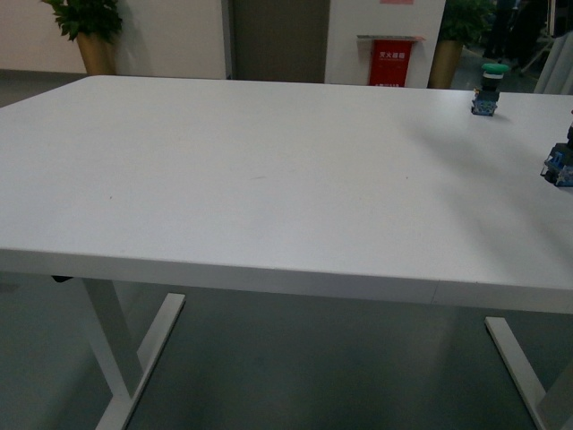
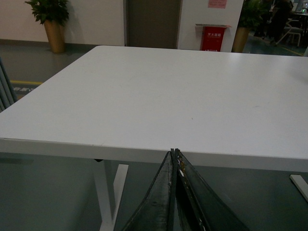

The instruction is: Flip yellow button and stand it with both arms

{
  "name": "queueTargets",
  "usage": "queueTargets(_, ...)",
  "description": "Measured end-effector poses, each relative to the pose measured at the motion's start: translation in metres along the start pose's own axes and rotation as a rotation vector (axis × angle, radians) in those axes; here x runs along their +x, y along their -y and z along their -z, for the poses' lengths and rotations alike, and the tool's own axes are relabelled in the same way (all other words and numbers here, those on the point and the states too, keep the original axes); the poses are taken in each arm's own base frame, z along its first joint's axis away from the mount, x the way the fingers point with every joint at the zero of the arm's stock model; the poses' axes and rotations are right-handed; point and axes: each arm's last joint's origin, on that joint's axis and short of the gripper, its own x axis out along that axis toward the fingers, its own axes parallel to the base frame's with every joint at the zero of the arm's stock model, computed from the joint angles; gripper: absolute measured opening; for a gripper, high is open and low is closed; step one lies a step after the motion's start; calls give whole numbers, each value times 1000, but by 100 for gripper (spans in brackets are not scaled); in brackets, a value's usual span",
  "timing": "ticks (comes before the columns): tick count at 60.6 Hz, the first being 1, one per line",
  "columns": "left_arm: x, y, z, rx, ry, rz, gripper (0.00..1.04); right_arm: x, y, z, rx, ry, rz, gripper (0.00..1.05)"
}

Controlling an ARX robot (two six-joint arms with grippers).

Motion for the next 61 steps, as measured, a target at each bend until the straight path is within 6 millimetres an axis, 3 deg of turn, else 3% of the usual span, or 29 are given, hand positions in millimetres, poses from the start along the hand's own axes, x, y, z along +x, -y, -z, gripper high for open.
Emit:
queueTargets(11, -12, 0, 3, 0, -8, 1, 4, 4, 0, 0, 0, 13, 13, 30)
queueTargets(26, -12, 0, 3, -2, -6, 0, 6, 4, 0, 0, -45, 4, 51, 30)
queueTargets(43, -12, 0, 3, -1, -6, 1, 50, 3, 3, -11, -233, 69, 192, 30)
queueTargets(52, -12, 0, 3, -1, -6, 0, 77, 18, -14, -26, -552, 127, 269, 30)
queueTargets(61, -12, 0, 3, -1, -6, 0, 99, 40, -11, -37, -870, 101, 341, 30)
